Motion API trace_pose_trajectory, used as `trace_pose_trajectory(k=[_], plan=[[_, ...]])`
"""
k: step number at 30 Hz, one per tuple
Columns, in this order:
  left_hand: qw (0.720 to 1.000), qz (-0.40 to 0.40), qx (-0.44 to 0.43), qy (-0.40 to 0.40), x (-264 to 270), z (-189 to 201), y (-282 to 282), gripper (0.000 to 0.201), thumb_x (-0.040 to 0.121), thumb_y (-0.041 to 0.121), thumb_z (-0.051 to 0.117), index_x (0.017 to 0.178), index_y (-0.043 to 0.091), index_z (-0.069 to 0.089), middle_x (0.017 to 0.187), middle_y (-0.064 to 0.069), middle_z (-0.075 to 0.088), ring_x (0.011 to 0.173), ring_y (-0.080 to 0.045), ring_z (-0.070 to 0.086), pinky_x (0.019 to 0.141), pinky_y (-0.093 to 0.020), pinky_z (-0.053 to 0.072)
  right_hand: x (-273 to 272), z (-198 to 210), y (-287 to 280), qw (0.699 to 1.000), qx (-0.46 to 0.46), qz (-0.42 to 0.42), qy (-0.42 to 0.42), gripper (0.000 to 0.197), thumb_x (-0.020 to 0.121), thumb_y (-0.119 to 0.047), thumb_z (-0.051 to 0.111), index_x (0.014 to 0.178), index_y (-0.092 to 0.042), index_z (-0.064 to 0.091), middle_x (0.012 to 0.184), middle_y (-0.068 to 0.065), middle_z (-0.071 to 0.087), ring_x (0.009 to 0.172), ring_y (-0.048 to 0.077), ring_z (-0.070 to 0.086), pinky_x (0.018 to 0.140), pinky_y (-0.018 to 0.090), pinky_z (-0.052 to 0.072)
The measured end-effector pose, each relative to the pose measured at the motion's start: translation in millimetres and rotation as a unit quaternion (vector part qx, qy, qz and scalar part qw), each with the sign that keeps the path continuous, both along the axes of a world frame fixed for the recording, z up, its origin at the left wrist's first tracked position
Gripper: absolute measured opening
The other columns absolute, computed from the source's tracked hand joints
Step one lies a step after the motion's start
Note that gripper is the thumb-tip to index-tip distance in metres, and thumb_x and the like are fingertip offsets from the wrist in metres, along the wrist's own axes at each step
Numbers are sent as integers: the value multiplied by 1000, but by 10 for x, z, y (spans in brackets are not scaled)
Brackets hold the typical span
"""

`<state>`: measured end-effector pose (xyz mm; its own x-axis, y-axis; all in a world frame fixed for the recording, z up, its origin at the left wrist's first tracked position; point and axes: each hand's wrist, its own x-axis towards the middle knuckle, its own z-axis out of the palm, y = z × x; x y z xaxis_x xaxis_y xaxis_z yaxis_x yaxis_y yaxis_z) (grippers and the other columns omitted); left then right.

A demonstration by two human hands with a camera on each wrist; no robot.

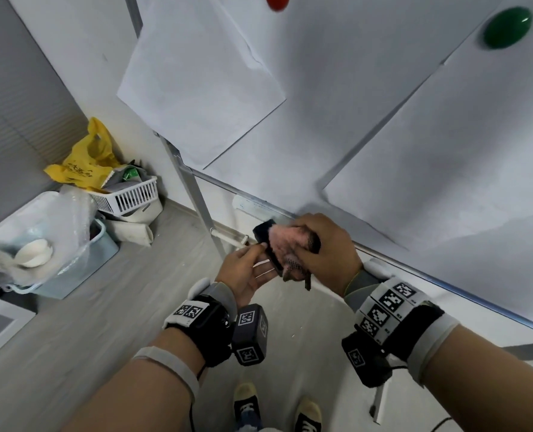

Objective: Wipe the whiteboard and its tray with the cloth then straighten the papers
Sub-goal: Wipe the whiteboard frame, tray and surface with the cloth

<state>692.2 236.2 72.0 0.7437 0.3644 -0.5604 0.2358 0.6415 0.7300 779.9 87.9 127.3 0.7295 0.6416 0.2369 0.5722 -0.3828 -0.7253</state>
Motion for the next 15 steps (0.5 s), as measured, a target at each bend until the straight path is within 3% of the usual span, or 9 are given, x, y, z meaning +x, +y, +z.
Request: trace_pose_trajectory(k=[2, 4, 7, 11, 15], plan=[[1000, -8, 29, -8, -63, 38, 49, 29, 97, 11, 55, 118, -7, 63, 95, -16, 72, 73, -24, 72, 68, -34, 63, -81, -4, 91, 993, -78, 90, -7, 31, 80, -20, 74, 111, -24, 71, 94, 1, 60, 81, 15, 57, 71, 23, 47], [999, -21, 47, -16, -111, 54, 77, 25, 96, 8, 55, 115, -3, 66, 89, -12, 74, 68, -20, 72, 61, -31, 61, -89, -10, 136, 987, -119, 109, -12, 33, 78, -23, 73, 111, -25, 71, 95, 2, 59, 80, 15, 56, 67, 21, 42], [996, -27, 79, -18, -193, 82, 120, 20, 94, 3, 56, 109, 0, 68, 87, -13, 74, 69, -22, 72, 62, -31, 60, -47, 40, 234, 990, -110, 91, -15, 26, 75, -26, 66, 100, -22, 71, 89, 0, 60, 78, 16, 56, 67, 26, 41], [993, -37, 111, -11, -230, 117, 169, 19, 92, 4, 60, 108, -1, 70, 93, -19, 74, 76, -27, 72, 69, -35, 62, 82, 152, 407, 990, -126, 53, -15, 24, 70, -24, 58, 91, -21, 70, 86, 2, 60, 78, 24, 61, 70, 36, 51], [991, -45, 127, -13, -247, 147, 234, 23, 92, 4, 61, 113, -2, 68, 98, -20, 73, 77, -28, 71, 73, -36, 63, 229, 234, 524, 986, -158, -41, -33, 24, 75, -16, 56, 95, -13, 69, 98, 8, 60, 91, 31, 61, 79, 33, 49]])
